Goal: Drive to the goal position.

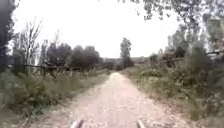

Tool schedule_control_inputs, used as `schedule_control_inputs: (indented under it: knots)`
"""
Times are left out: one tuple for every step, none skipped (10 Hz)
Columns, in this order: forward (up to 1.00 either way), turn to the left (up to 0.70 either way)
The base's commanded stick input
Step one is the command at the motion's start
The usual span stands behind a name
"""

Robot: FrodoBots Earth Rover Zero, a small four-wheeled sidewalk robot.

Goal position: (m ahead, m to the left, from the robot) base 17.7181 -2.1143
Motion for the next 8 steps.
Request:
schedule_control_inputs:
  knots:
    - [0.85, 0.00]
    - [0.85, -0.23]
    - [0.85, -0.34]
    - [0.85, -0.23]
    - [0.85, -0.11]
    - [0.85, 0.00]
    - [0.85, -0.18]
    - [0.85, -0.34]
